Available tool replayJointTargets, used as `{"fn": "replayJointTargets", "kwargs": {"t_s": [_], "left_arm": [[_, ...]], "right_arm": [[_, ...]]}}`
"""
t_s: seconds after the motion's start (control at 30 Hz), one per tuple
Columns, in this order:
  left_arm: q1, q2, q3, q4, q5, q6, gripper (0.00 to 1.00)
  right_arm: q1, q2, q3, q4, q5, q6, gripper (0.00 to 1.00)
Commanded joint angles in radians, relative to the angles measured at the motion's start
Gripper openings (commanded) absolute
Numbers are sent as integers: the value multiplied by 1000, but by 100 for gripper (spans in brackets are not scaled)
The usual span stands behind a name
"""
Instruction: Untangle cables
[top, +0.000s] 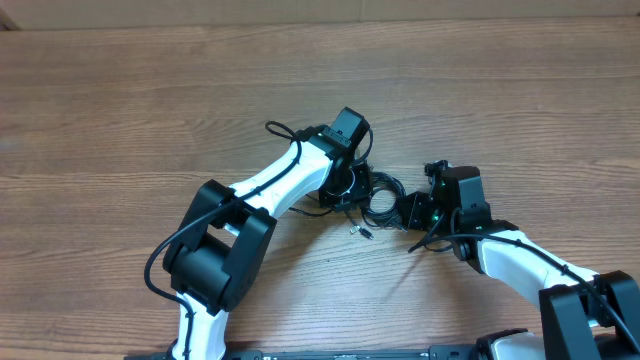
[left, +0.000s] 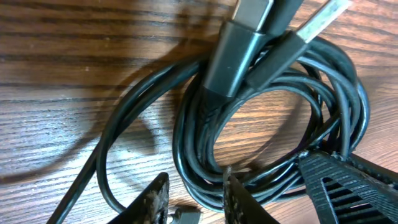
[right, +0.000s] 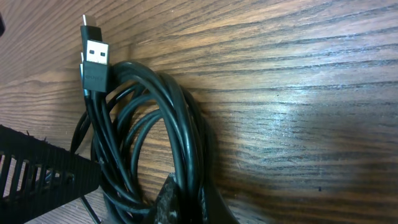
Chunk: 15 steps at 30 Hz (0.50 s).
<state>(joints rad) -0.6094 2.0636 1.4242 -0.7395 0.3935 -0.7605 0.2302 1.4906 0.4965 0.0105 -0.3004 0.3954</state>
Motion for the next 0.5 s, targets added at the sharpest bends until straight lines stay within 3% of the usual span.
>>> {"fn": "replayJointTargets", "kwargs": {"t_s": [0.0, 0.47], "left_arm": [[-16, 9, -2, -5, 10, -6, 27], [-52, 10, -2, -8, -90, -27, 16]], "right_arm": [[-1, 4, 14, -5, -8, -3, 4], [-1, 4, 14, -13, -8, -3, 4]]}}
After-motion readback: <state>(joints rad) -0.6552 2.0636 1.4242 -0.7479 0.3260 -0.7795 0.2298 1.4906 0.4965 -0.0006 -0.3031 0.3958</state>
